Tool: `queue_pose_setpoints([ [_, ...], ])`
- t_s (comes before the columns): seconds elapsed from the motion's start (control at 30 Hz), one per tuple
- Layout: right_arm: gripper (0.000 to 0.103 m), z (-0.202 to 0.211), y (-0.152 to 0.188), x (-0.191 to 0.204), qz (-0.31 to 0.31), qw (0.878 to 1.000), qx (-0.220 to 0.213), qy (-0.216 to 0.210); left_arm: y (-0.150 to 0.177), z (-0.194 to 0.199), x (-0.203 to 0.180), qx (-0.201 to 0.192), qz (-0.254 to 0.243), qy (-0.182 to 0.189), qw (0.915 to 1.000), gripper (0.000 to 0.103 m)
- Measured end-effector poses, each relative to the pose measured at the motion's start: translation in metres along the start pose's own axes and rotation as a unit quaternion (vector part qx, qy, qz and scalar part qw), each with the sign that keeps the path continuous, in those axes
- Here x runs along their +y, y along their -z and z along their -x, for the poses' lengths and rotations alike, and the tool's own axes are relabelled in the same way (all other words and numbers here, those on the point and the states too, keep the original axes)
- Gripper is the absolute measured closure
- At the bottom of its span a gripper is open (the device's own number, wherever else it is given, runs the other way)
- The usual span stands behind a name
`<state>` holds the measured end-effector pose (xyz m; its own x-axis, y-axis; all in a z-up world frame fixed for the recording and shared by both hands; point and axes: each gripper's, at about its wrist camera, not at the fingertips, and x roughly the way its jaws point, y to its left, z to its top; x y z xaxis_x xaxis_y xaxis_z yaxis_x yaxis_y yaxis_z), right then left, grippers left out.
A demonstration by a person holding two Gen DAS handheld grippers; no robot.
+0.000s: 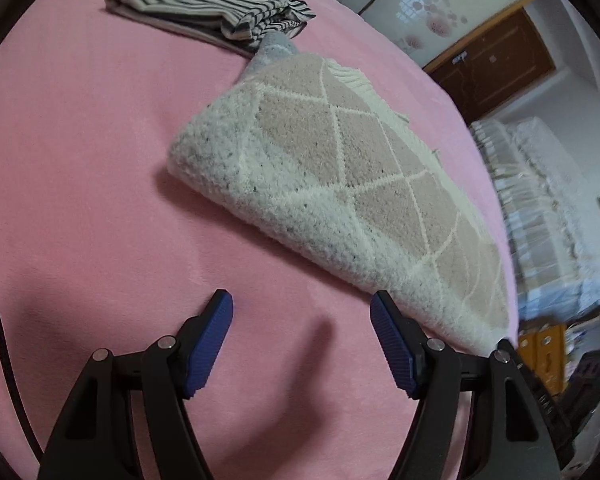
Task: Fold small clothes
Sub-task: 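Move the left gripper to the sweater's side edge and grasp it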
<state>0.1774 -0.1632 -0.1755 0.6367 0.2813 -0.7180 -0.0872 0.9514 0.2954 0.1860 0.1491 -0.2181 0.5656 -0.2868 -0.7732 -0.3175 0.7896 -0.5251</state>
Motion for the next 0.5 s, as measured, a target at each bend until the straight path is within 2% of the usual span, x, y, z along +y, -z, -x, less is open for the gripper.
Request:
queue_pose_setpoints([
  [0.13,0.102,-0.008,0.002,0.009,0.004,1.0,0.006,-0.009,-0.005,-0.012,0.01,-0.029,0.033,0.055,0.9975,0.029],
  [0.23,0.102,-0.011,0.002,0.017,0.018,1.0,0.005,-0.01,-0.01,-0.022,0.013,-0.042,0.044,0.083,0.9948,0.029],
  [0.5,0.102,-0.019,0.001,0.036,0.048,0.999,0.002,-0.014,-0.026,-0.043,0.01,-0.06,0.048,0.108,0.9912,0.028],
])
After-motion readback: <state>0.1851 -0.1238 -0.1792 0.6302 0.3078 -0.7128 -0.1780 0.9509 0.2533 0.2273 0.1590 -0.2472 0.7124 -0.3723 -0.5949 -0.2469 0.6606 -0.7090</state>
